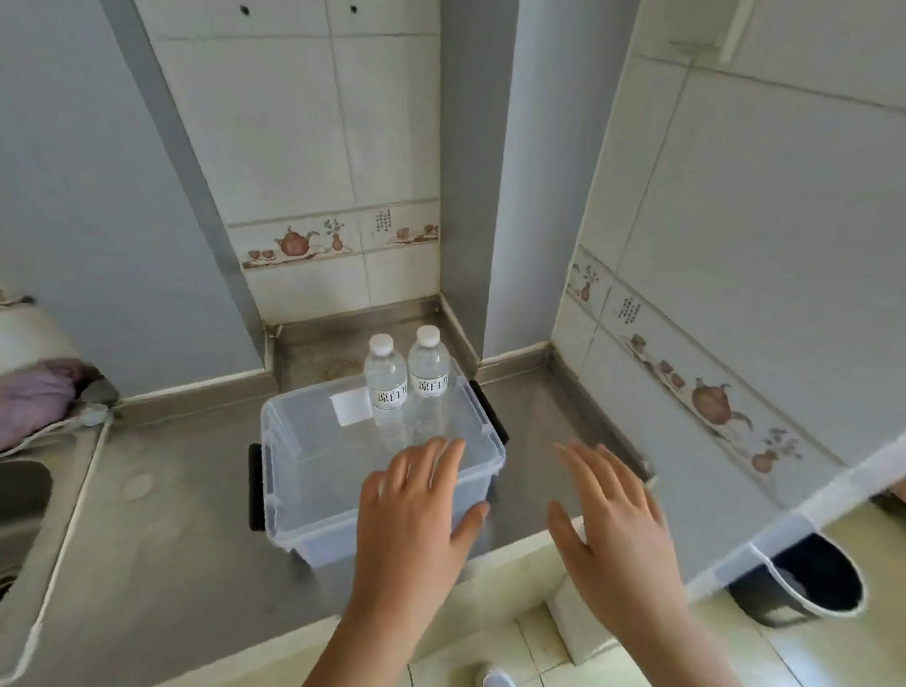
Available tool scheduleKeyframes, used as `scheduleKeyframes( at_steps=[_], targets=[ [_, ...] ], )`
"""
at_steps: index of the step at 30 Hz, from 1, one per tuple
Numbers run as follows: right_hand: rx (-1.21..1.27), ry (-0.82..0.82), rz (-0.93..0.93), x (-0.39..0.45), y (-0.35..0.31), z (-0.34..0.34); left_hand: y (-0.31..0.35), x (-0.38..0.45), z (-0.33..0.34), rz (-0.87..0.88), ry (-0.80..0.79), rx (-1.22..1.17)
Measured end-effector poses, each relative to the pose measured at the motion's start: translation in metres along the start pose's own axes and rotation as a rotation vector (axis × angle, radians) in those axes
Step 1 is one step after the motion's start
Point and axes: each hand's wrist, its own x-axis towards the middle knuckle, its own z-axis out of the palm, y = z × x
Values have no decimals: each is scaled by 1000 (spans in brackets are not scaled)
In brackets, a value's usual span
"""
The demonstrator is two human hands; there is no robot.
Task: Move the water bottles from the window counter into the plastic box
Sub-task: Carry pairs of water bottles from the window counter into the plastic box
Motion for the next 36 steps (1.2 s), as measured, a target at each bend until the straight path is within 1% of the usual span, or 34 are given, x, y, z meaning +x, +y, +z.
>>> scheduleKeyframes(
  at_steps=[6, 10, 15, 18, 21, 27, 31, 36],
  targets=[
    [-41, 60, 264, -91, 19, -40, 47, -35, -1, 268, -93, -132],
    [-60, 187, 428, -140, 39, -75, 105, -42, 0, 442, -151, -182],
    [-79, 254, 577, -190, 83, -97, 183, -51, 4, 633, -164, -245],
    [-97, 284, 677, -218, 119, -112, 238, -61, 14, 736, -182, -295],
    [-119, 291, 757, -249, 164, -133, 302, -71, 24, 799, -211, -337],
    [-161, 348, 848, -317, 260, -190, 445, -106, 39, 916, -247, -404],
    [-204, 379, 921, -362, 320, -223, 533, -131, 45, 1001, -285, -411],
    [-214, 428, 1045, -411, 378, -248, 621, -150, 56, 1113, -327, -379]
  ],
)
